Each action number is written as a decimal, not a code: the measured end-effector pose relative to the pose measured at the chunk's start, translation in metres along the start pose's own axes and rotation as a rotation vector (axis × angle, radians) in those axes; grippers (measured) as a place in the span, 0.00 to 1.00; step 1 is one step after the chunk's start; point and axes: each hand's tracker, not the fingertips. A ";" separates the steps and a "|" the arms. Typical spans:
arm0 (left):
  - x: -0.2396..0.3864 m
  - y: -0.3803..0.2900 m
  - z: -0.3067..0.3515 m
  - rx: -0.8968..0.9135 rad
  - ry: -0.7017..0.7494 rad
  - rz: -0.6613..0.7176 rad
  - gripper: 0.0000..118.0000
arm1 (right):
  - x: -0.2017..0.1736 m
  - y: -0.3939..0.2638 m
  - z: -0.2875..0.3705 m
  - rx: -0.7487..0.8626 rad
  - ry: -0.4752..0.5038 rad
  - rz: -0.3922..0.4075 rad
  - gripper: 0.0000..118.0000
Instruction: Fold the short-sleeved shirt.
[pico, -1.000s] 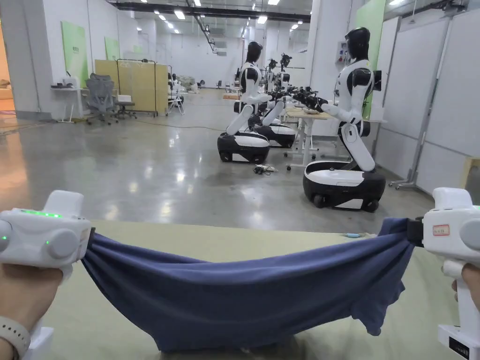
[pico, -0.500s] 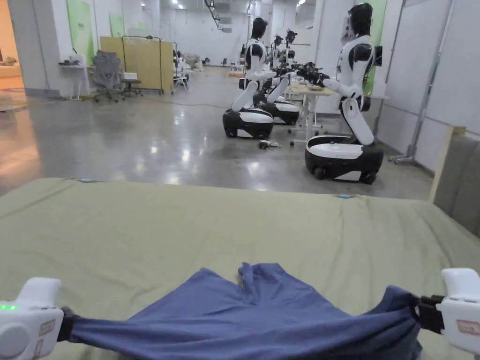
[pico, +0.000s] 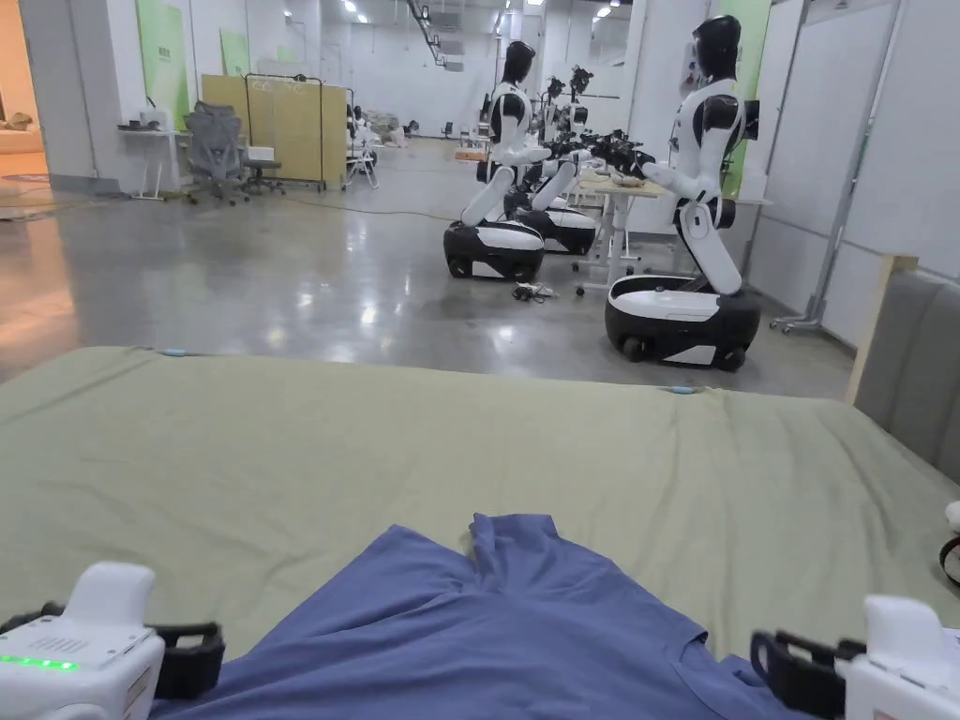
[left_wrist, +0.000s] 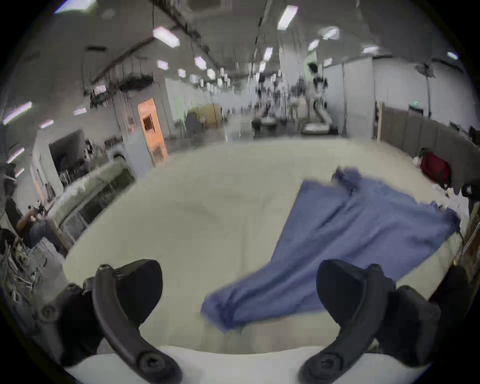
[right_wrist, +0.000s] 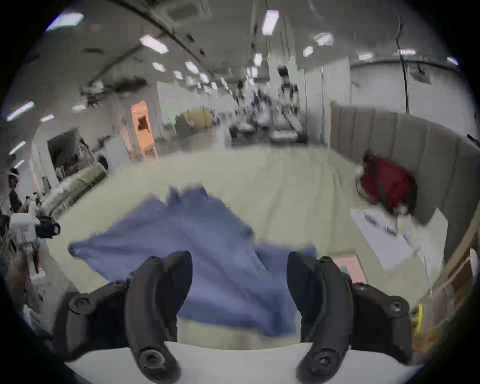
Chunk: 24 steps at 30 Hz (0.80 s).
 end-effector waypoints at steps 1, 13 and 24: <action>0.011 0.014 0.007 0.058 -0.005 0.009 0.98 | -0.015 0.014 0.004 0.076 0.005 -0.001 0.70; 0.091 0.059 0.005 0.262 -0.096 -0.122 0.00 | -0.110 0.043 -0.020 0.238 -0.038 0.089 0.04; -0.027 0.011 -0.026 -0.012 0.017 0.041 0.00 | -0.116 0.030 -0.044 0.179 0.033 0.138 0.04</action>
